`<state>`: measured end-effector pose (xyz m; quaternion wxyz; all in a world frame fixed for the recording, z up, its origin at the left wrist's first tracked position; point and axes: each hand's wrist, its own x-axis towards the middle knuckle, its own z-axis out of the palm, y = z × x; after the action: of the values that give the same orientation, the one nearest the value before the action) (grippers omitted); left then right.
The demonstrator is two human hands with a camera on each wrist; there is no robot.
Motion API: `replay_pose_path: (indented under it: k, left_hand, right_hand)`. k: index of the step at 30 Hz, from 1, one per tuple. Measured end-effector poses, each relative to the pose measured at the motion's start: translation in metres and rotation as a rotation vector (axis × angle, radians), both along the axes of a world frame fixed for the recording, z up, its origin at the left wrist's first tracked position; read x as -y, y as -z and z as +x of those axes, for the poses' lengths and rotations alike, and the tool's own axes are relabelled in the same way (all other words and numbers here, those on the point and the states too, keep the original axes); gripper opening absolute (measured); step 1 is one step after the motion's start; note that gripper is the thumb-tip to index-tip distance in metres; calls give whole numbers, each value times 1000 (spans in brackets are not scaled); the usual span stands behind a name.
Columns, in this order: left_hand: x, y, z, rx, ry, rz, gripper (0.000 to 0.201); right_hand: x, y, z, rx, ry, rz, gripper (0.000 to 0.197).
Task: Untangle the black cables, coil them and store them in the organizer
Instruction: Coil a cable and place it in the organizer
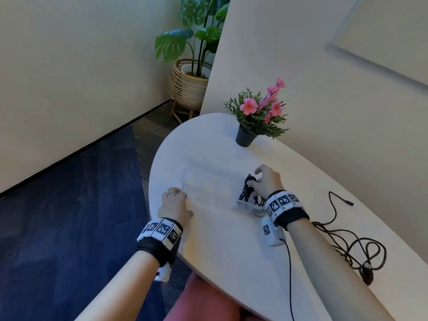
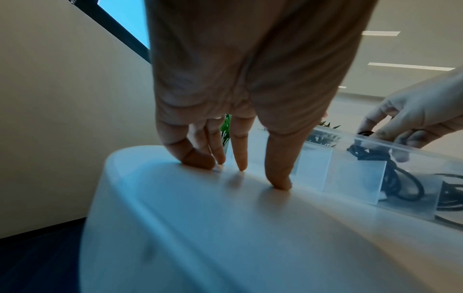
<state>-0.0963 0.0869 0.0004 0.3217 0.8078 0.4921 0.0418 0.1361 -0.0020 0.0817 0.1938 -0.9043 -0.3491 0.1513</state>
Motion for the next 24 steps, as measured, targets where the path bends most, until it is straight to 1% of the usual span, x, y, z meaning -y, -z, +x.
replay_pose_path:
  k: [1, 2, 4, 6, 11, 12, 14, 17, 20, 22, 24]
  left_hand:
    - [0, 0, 0, 2, -7, -6, 48]
    - [0, 1, 0, 8, -15, -12, 48]
    - [0, 2, -1, 32, -28, -23, 47]
    - [0, 3, -1, 56, -42, -37, 45]
    - [1, 3, -1, 81, -66, -67, 42]
    - [1, 2, -2, 84, -68, -65, 42]
    - [0, 3, -3, 93, -71, -58, 41]
    - [-1, 3, -2, 107, -76, -56, 42]
    - [-1, 2, -2, 97, -70, -56, 41]
    - [-1, 2, -3, 95, -66, -50, 41]
    - [-2, 2, -4, 102, -61, -44, 40]
  right_hand:
    - [2, 1, -7, 2, -12, 11, 14]
    - [2, 2, -11, 14, -28, 2, 11]
    - [0, 3, -18, 43, -38, -14, 19]
    - [-2, 0, -22, 59, -42, -34, 21]
    - [-1, -6, -17, -15, -71, -122, 27]
    - [1, -5, -16, -27, -64, -110, 31]
    - [7, -5, -19, -50, -39, -24, 34]
    - [10, -6, -21, -14, -40, 73, 27]
    - [7, -13, -23, -20, -50, 35, 25]
    - [8, -13, -25, -50, -107, -26, 32]
    - [11, -8, -27, -5, -143, -24, 39]
